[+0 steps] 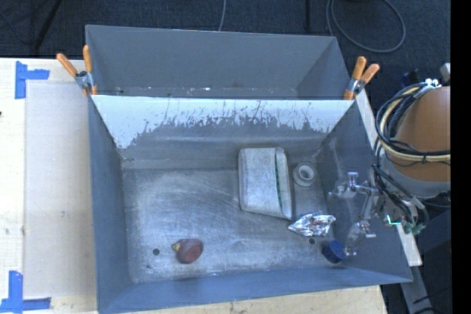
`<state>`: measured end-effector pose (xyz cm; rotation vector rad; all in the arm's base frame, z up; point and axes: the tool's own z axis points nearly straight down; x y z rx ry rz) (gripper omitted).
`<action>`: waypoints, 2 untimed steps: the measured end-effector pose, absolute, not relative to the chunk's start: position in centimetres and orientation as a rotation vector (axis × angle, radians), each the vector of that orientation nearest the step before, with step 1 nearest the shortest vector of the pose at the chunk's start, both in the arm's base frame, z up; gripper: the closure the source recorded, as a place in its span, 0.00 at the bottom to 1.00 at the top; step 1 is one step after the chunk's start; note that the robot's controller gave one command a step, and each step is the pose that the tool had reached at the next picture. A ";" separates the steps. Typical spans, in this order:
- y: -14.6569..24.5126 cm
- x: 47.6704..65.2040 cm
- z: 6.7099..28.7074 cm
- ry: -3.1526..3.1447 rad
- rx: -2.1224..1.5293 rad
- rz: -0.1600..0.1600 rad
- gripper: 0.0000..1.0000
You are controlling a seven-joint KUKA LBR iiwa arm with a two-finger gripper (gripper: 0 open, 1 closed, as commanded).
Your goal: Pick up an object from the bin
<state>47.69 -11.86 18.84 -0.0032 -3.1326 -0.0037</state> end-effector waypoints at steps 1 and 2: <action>-12.7 48.9 7.0 -3.112 -0.466 -0.003 0.00; -13.5 48.9 10.0 -3.071 -0.663 -0.001 0.00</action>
Offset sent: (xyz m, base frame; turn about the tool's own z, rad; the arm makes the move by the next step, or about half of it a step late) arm 0.0099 -0.0088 -0.1184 0.2931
